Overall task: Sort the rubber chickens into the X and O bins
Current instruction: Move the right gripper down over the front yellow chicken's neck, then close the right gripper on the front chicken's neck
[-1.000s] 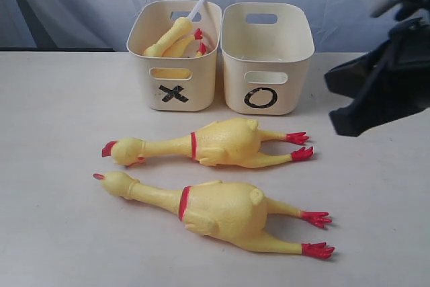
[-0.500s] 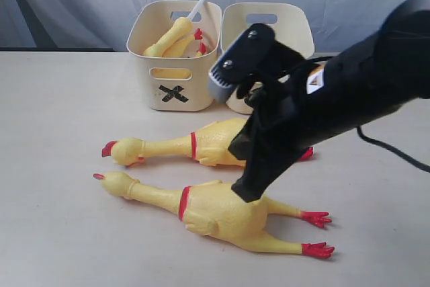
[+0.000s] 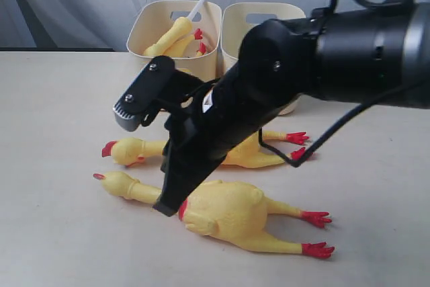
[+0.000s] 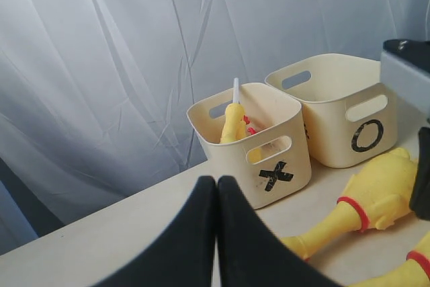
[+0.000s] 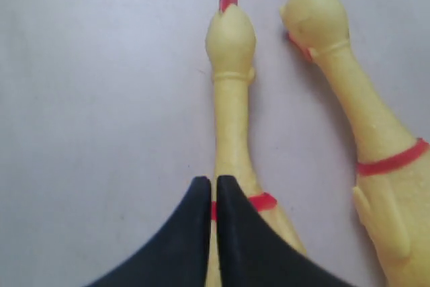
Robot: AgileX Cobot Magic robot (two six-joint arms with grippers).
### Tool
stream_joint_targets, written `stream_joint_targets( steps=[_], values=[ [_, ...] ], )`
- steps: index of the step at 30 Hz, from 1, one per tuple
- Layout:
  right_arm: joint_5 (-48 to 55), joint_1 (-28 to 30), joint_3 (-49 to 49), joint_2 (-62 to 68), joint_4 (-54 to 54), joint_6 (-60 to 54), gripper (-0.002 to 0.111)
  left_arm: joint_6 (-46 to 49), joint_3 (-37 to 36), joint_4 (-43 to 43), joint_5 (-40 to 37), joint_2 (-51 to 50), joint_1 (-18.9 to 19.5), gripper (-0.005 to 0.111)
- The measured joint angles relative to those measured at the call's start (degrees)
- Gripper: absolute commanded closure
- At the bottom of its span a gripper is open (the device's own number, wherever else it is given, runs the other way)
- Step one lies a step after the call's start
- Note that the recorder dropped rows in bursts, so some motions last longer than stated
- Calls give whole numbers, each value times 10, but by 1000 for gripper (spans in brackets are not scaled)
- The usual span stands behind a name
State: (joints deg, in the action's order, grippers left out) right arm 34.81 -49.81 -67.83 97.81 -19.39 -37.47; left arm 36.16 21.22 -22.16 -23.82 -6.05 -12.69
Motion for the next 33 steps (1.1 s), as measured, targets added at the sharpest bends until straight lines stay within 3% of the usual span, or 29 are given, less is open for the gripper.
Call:
stream_joint_targets(
  steps=[6, 8, 33],
  values=[
    [-23, -13, -22, 54, -1, 0, 55, 0, 0, 0, 0, 0, 0, 107],
    [-31, -13, -23, 67, -1, 0, 49, 0, 0, 0, 0, 0, 0, 107],
    [-108, -14, -24, 171, 22, -1, 49, -1, 0, 0, 0, 0, 0, 107]
  ],
)
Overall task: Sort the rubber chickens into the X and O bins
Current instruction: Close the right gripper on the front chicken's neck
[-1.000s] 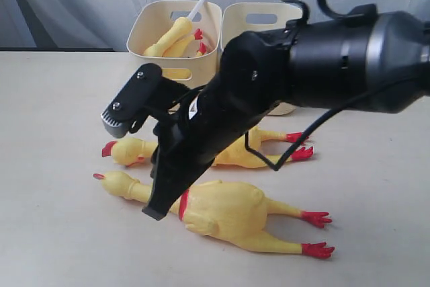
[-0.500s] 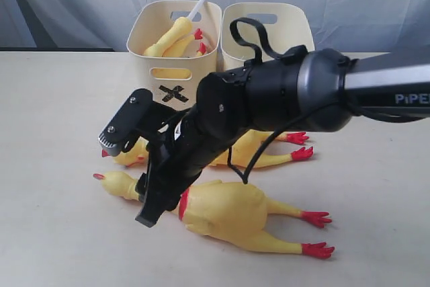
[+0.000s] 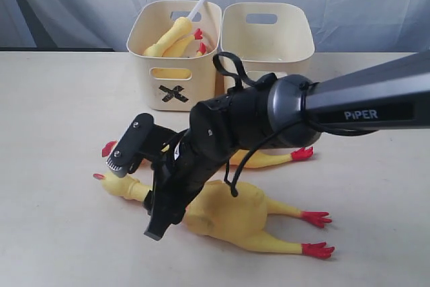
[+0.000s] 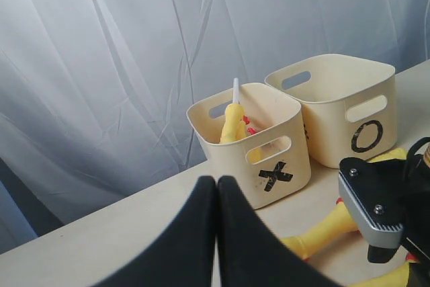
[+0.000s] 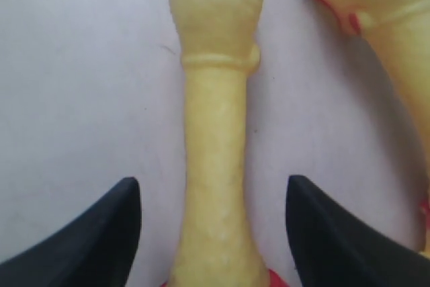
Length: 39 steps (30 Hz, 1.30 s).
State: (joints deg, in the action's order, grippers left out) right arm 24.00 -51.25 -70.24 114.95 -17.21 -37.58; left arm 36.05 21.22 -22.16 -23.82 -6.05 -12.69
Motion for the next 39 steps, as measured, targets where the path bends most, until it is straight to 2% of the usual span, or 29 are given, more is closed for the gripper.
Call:
stream_joint_targets(
  steps=[4, 9, 18, 20, 22, 32, 39],
  values=[
    [-8, 0, 0, 7, 2, 0, 55, 0, 0, 0, 0, 0, 0, 107],
    [-14, 0, 0, 8, 3, 0, 79, 0, 0, 0, 0, 0, 0, 107],
    [-14, -1, 0, 8, 19, 0, 85, 0, 0, 0, 0, 0, 0, 107],
    [-14, -1, 0, 8, 20, 0, 94, 0, 0, 0, 0, 0, 0, 107],
    [-14, -1, 0, 8, 20, 0, 109, 0, 0, 0, 0, 0, 0, 107],
    [-4, -1, 0, 8, 16, 3, 109, 0, 0, 0, 0, 0, 0, 107],
    [17, -1, 0, -29, -35, 3, 109, 0, 0, 0, 0, 0, 0, 107]
  ],
)
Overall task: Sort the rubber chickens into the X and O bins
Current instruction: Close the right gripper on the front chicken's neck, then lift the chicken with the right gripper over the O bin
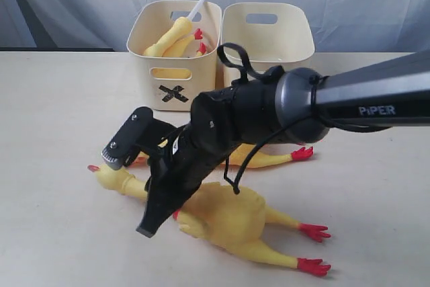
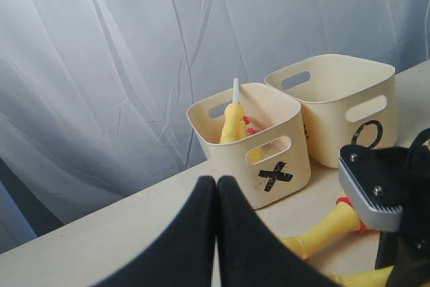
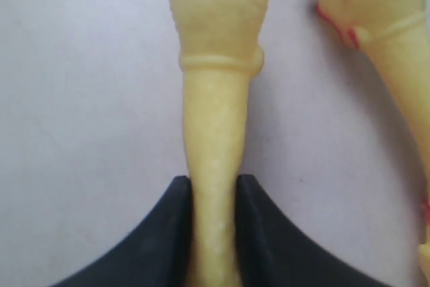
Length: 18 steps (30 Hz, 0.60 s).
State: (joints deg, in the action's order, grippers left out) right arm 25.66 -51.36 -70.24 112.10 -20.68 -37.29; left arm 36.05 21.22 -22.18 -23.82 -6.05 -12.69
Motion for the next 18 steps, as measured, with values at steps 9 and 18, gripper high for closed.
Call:
stream_joint_targets(
  steps=[9, 18],
  values=[
    [2, 0, 0, -94, -62, 32, 109, 0, 0, 0, 0, 0, 0, 107],
    [9, 35, 0, -266, -68, 108, 109, 0, 0, 0, -3, 0, 0, 107]
  ],
)
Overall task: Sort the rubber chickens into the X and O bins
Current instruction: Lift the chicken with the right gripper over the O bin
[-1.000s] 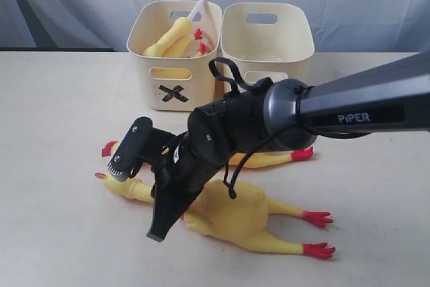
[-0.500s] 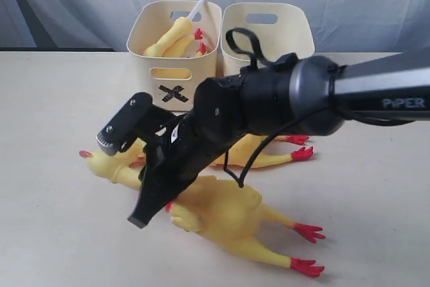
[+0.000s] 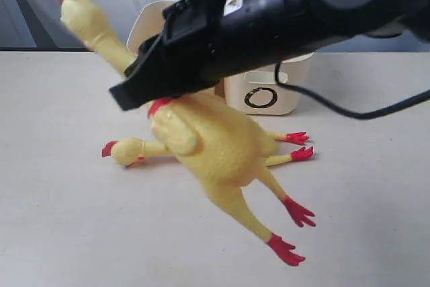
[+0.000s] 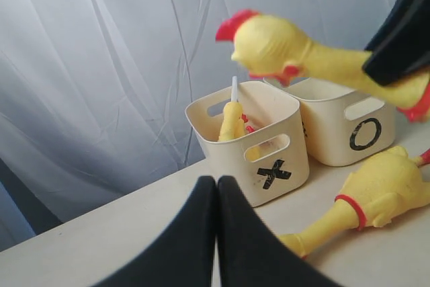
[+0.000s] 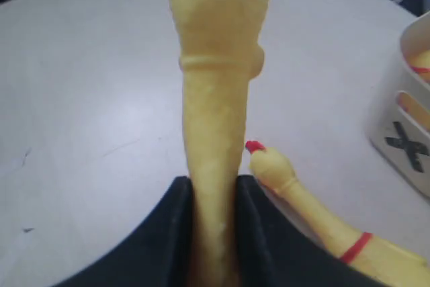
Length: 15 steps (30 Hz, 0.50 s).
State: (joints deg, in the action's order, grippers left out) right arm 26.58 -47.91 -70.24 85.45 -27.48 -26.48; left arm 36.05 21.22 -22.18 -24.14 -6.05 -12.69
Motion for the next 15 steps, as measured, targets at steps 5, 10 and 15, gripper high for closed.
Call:
stream_joint_targets(
  steps=[5, 10, 15],
  values=[
    [6, 74, 0, -65, 0, 22, 109, 0, 0, 0, -1, 0, 0, 107],
    [10, 123, 0, -107, 0, 29, 109, 0, 0, 0, -1, 0, 0, 107],
    [10, 160, 0, -127, 0, 38, 109, 0, 0, 0, -1, 0, 0, 107]
  ],
)
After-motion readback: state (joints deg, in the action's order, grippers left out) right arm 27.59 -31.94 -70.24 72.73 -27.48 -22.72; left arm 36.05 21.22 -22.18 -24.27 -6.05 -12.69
